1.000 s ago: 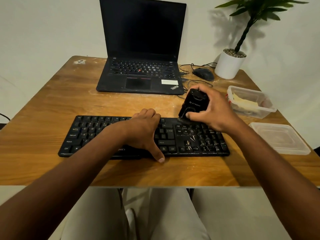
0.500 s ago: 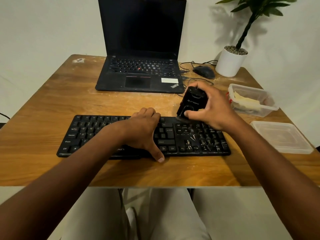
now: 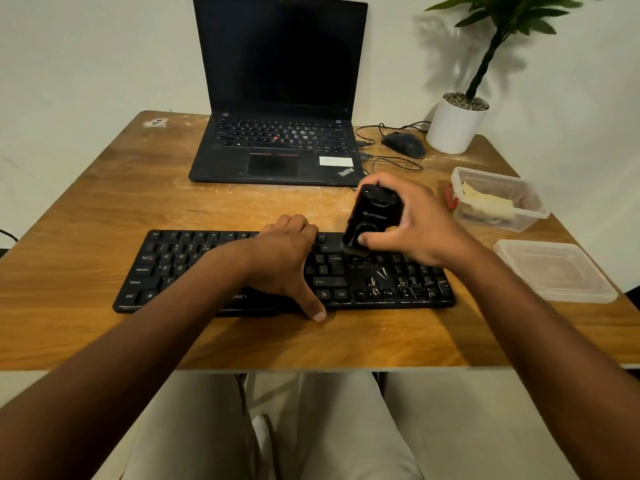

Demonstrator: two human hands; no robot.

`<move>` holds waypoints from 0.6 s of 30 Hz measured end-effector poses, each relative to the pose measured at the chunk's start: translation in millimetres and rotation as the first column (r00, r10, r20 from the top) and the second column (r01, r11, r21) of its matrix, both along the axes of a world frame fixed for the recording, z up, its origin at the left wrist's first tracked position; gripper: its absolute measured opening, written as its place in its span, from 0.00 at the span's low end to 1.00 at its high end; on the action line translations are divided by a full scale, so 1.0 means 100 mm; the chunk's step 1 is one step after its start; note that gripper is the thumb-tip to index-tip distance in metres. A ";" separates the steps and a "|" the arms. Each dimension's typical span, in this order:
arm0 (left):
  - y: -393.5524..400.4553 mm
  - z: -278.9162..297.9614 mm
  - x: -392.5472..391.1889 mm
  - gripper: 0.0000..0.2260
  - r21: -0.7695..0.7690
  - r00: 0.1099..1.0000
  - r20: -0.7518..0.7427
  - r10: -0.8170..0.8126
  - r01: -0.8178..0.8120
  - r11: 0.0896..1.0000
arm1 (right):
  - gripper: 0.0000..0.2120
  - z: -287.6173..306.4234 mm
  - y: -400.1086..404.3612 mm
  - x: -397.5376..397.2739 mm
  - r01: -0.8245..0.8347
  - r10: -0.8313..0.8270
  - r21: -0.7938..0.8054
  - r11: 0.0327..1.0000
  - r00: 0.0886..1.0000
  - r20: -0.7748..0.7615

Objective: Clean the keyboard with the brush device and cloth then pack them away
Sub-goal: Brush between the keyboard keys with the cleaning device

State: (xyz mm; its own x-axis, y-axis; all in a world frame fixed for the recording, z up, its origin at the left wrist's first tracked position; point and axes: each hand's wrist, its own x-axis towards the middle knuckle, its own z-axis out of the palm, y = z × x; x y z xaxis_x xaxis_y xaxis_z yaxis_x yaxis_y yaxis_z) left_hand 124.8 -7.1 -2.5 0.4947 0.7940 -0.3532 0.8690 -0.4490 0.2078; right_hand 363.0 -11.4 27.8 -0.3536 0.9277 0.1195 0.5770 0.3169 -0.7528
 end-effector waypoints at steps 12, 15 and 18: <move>0.01 0.00 0.00 0.61 -0.007 1.000 0.000 0.008 -0.008 1.000 | 0.28 0.07 0.05 0.00 0.015 -0.020 0.067 0.998 0.997 0.074; 0.01 -0.01 0.00 0.61 -0.007 1.000 -0.006 0.004 -0.004 1.000 | 0.27 -0.04 -0.01 0.01 0.015 -0.016 0.022 1.000 0.998 0.053; 0.02 -0.02 0.00 0.62 -0.008 1.000 -0.007 -0.002 0.002 1.000 | 0.27 0.06 0.01 0.16 -0.005 0.006 -0.004 1.000 0.977 0.214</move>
